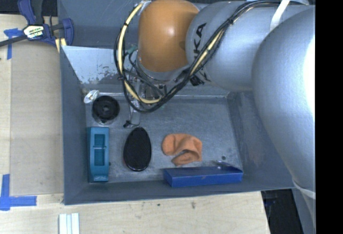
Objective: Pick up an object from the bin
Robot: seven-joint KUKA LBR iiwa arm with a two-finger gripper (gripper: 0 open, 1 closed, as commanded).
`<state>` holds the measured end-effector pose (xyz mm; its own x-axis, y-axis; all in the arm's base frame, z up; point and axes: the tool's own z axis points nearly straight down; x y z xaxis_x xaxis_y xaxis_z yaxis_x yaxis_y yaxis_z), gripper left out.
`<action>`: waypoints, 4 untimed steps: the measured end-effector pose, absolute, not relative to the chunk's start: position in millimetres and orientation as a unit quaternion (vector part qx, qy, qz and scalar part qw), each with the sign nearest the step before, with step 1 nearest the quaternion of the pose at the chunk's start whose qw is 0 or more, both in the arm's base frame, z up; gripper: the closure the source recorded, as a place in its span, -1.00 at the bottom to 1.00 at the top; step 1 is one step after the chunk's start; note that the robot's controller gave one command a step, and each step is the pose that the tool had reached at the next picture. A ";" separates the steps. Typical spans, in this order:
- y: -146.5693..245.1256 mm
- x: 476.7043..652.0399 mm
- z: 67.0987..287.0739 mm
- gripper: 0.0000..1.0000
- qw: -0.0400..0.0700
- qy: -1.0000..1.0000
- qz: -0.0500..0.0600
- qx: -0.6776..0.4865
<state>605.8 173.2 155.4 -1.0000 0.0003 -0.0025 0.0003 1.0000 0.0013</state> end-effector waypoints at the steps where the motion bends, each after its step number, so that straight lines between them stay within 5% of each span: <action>1: 224.0 602.5 112.1 -1.00 0.002 0.989 0.000 -0.149; 2: 232.9 608.3 128.5 -1.00 0.001 0.978 0.000 -0.208; 3: 237.9 555.7 106.7 -1.00 0.002 0.941 0.001 -0.338; 4: 231.7 548.6 89.1 -1.00 0.027 0.893 -0.002 -0.449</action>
Offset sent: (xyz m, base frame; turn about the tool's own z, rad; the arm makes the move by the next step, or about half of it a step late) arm 0.0058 0.0593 -0.0089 -0.4536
